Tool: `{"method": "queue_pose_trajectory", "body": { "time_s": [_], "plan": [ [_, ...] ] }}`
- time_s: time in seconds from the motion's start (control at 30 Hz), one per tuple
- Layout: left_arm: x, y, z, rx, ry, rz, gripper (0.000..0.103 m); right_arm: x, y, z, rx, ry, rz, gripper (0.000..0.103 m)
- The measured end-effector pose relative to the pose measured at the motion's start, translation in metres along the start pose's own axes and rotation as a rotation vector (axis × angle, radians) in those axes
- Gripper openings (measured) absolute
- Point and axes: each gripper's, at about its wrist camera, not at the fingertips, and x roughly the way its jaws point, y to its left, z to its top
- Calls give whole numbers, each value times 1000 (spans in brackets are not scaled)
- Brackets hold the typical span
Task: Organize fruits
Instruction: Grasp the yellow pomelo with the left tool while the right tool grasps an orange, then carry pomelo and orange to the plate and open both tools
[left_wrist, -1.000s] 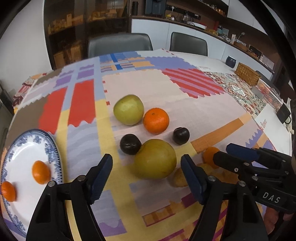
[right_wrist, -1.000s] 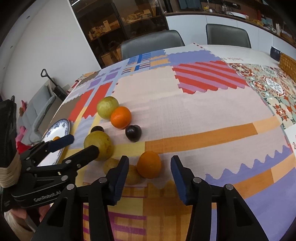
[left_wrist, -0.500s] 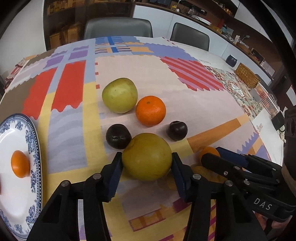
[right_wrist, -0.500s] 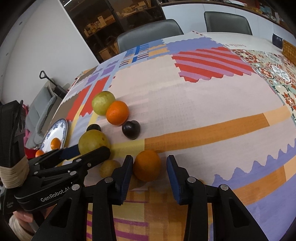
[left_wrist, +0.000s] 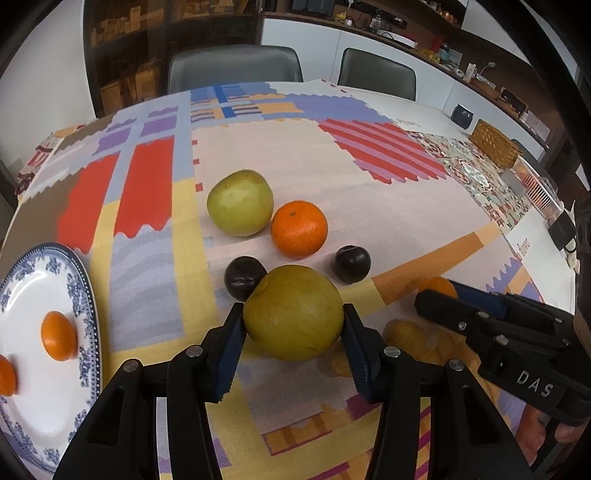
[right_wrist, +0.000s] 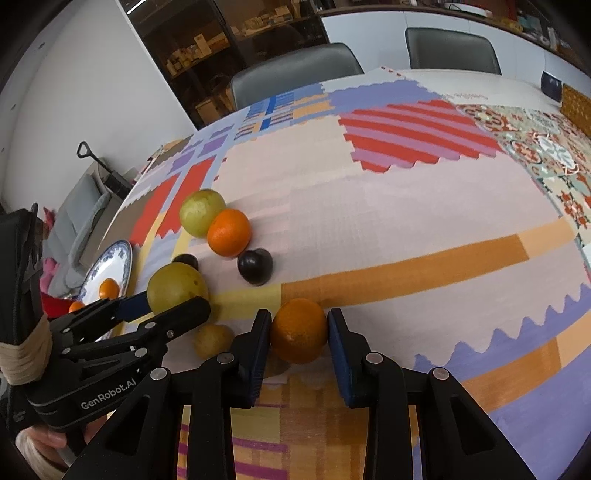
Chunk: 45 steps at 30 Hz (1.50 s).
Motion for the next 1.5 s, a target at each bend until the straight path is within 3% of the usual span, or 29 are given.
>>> {"method": "queue_pose_trajectory", "body": {
  "time_s": [0.43, 1.03, 1.5],
  "plan": [
    [-46, -2, 0, -2, -89, 16, 50, -35, 17, 5, -45, -79, 23, 32],
    [-129, 20, -24, -58, -241, 88, 50, -83, 79, 0, -183, -179, 91, 32],
    [-172, 69, -53, -110, -289, 223, 50, -82, 146, -4, -317, -191, 183, 32]
  ]
}}
